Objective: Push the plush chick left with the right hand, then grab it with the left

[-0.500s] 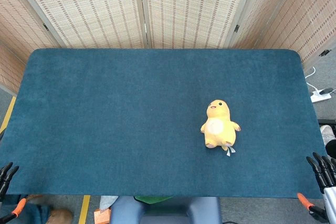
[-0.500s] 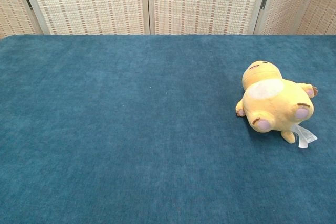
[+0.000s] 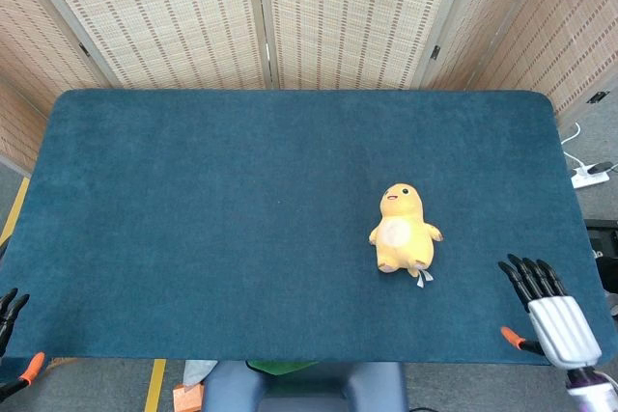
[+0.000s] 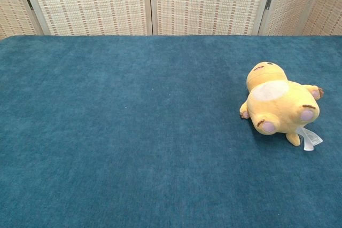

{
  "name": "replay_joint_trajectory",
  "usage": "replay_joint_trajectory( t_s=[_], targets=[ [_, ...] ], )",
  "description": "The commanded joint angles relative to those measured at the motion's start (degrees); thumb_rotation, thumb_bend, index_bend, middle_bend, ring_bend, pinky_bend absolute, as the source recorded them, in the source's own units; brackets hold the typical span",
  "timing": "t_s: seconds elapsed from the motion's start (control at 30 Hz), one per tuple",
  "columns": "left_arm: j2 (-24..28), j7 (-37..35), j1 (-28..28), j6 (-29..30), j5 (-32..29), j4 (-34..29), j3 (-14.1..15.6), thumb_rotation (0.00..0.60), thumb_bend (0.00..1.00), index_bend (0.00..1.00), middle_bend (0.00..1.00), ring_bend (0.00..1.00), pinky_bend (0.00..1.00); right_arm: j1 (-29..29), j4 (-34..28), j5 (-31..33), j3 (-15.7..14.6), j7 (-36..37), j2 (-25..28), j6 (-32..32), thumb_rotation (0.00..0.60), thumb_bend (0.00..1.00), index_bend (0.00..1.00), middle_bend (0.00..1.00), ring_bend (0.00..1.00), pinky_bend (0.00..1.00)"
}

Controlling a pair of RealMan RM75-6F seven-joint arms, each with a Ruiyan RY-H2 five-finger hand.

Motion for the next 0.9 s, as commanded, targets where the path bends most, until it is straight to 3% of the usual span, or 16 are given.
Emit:
replay_joint_trajectory(
  t_s=[0.03, 0.27, 0.43, 0.47, 0.53, 0.57, 0.6, 0.67, 0.7, 0.8, 0.9],
  targets=[
    [-0.1, 0.3, -1.0, -2.0, -1.3, -0.2, -0.5, 0.6, 0.34, 0.0, 0.0, 0.0, 0.18, 10.8, -1.4, 8.9, 6.7, -9.5, -6.1, -14.2, 0.6, 0.12, 0.0, 0.0, 0.0, 0.0],
    [0.2, 0.6, -2.2, -5.0, -4.3, -0.6, -1.5, 0.6, 0.34, 0.0, 0.0, 0.01, 0.18, 20.4, 4.9, 18.0, 11.2, -14.7, -14.7, -25.2, 0.6, 0.13, 0.0, 0.0, 0.0, 0.0],
    [0.7, 0.0, -2.9, -7.0, -6.4, -0.4, -2.1, 0.6, 0.34, 0.0, 0.0, 0.01, 0.18, 24.9, 9.4, 21.2, 11.6, -16.6, -18.9, -29.9, 0.6, 0.17, 0.0, 0.0, 0.0, 0.01],
    [0.9, -0.2, -3.1, -7.5, -7.0, -0.3, -2.3, 0.6, 0.34, 0.0, 0.0, 0.01, 0.18, 25.8, 10.2, 21.7, 11.6, -17.0, -19.6, -30.5, 0.6, 0.18, 0.0, 0.0, 0.0, 0.07],
    [1.1, -0.5, -3.4, -8.2, -7.6, -0.2, -2.5, 0.6, 0.34, 0.0, 0.0, 0.0, 0.18, 26.5, 11.0, 21.8, 11.7, -17.1, -20.9, -30.1, 0.6, 0.23, 0.03, 0.12, 0.1, 0.31],
    [1.3, -0.7, -3.5, -8.5, -8.0, -0.2, -2.6, 0.6, 0.34, 0.0, 0.0, 0.0, 0.18, 26.8, 11.6, 20.8, 11.6, -16.6, -21.9, -28.8, 0.6, 0.29, 0.13, 0.29, 0.26, 0.54],
    [1.4, -0.8, -3.6, -8.7, -8.1, -0.1, -2.7, 0.6, 0.34, 0.0, 0.0, 0.0, 0.18, 26.8, 12.2, 19.6, 11.3, -16.2, -22.7, -27.6, 0.6, 0.35, 0.27, 0.45, 0.43, 0.69],
    [1.6, -0.8, -3.7, -8.8, -8.2, -0.1, -2.7, 0.6, 0.34, 0.0, 0.0, 0.0, 0.18, 26.9, 14.1, 16.1, 10.4, -15.4, -24.3, -24.3, 0.6, 0.44, 0.48, 0.63, 0.61, 0.86],
    [1.7, -0.9, -3.7, -8.9, -8.1, 0.0, -2.6, 0.6, 0.34, 0.0, 0.0, 0.01, 0.18, 27.1, 14.6, 14.3, 9.8, -14.4, -25.0, -22.9, 0.6, 0.49, 0.56, 0.69, 0.68, 0.91],
    [1.9, -1.4, -3.8, -9.3, -8.2, 0.2, -2.4, 0.6, 0.34, 0.0, 0.0, 0.0, 0.18, 27.9, 16.0, 7.4, 7.9, -9.4, -26.5, -18.2, 0.6, 0.58, 0.65, 0.75, 0.73, 0.96],
    [1.9, -1.6, -3.9, -9.7, -8.3, 0.5, -2.3, 0.6, 0.34, 0.0, 0.0, 0.0, 0.18, 29.5, 16.5, 0.3, 6.3, -4.2, -28.0, -13.3, 0.6, 0.61, 0.66, 0.76, 0.75, 0.98]
  ],
)
